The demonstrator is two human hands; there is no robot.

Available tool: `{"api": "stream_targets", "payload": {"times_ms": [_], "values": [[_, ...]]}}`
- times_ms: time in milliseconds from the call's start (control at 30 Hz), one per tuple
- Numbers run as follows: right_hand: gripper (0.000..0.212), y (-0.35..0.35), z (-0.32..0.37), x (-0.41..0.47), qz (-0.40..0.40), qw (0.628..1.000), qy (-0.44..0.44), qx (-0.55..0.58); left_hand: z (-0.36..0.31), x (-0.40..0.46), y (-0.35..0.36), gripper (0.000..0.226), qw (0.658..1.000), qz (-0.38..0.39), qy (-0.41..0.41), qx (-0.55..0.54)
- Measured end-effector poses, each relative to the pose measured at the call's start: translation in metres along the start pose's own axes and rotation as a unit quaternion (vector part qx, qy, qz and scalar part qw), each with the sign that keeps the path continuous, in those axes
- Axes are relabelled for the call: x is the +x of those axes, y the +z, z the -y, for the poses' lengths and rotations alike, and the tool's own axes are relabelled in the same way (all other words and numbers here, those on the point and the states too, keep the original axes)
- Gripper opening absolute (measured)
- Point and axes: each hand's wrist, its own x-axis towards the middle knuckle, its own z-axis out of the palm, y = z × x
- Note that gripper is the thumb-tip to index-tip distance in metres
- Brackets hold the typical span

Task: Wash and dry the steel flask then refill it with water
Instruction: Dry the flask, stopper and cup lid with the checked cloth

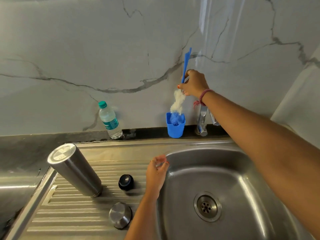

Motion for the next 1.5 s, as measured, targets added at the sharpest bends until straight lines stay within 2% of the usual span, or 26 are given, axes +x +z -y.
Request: {"api": "stream_targets", "payload": {"times_ms": [267, 533, 633, 933, 1167, 1367, 1500], "values": [[0.025, 0.011, -0.017, 0.005, 0.06, 0.995, 0.075, 0.019, 0.009, 0.0, -0.002, 0.015, 1.0, -0.004, -0.013, -0.013], [0.03, 0.002, -0.016, 0.005, 0.075, 0.994, 0.08, 0.017, 0.013, 0.0, 0.001, 0.02, 1.0, 0.0, -0.01, -0.004], [0.028, -0.005, -0.017, 0.002, 0.066, 0.995, 0.072, -0.006, 0.011, -0.002, 0.001, 0.02, 1.0, 0.0, -0.005, 0.003], [0.042, -0.036, -0.005, -0.015, 0.037, 0.998, 0.025, -0.04, -0.004, -0.016, 0.001, 0.014, 0.999, -0.002, 0.021, 0.044], [0.035, -0.07, 0.013, -0.054, -0.001, 1.0, -0.022, -0.018, -0.016, -0.032, -0.001, 0.013, 0.993, 0.031, 0.082, 0.077], [0.026, -0.097, 0.016, -0.126, -0.061, 0.996, -0.072, 0.001, -0.027, -0.051, 0.001, 0.019, 0.986, 0.062, 0.118, 0.098], [0.016, -0.106, -0.008, -0.182, -0.089, 0.993, -0.057, 0.06, -0.03, -0.064, 0.006, 0.017, 0.989, 0.076, 0.119, 0.048]]}}
